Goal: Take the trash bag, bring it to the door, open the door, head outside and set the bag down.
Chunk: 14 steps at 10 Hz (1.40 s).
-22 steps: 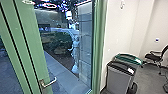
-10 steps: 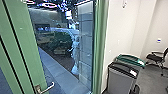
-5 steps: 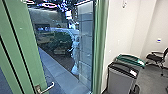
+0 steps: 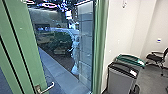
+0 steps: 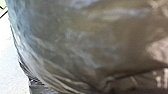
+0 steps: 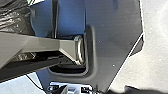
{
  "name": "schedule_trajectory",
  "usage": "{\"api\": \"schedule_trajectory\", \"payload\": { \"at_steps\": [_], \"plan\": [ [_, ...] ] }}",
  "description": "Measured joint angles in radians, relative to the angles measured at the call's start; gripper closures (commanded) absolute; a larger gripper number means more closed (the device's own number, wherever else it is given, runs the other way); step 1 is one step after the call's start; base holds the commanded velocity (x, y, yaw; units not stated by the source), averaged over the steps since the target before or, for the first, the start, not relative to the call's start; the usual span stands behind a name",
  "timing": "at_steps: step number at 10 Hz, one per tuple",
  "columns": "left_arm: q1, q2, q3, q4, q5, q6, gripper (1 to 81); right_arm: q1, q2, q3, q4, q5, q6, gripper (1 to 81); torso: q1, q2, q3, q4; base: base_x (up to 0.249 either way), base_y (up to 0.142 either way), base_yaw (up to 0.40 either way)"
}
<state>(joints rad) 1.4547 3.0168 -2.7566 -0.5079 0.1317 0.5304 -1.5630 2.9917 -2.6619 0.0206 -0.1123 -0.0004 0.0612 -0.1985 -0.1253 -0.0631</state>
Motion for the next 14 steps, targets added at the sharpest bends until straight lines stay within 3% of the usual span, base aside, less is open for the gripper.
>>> {"api": "schedule_trajectory", "payload": {
  "at_steps": [7,10,14],
  "plan": [
    [0.003,-0.017,0.010,0.000,0.002,0.000,81.1,-0.002,-0.001,-0.004,0.001,0.007,0.000,1.0,0.000,0.000,0.000,0.000,0.000,0.000,0.243],
    [0.010,-0.056,0.098,0.000,-0.008,0.000,81.1,-0.013,-0.016,0.022,0.001,0.025,0.000,1.0,0.000,0.000,0.000,0.000,0.000,0.000,0.243],
    [0.027,-0.143,0.220,-0.001,-0.027,0.000,81.1,-0.020,-0.089,0.143,0.001,0.056,0.000,1.0,0.000,0.000,0.000,0.000,0.000,0.000,0.242]
  ]
}}
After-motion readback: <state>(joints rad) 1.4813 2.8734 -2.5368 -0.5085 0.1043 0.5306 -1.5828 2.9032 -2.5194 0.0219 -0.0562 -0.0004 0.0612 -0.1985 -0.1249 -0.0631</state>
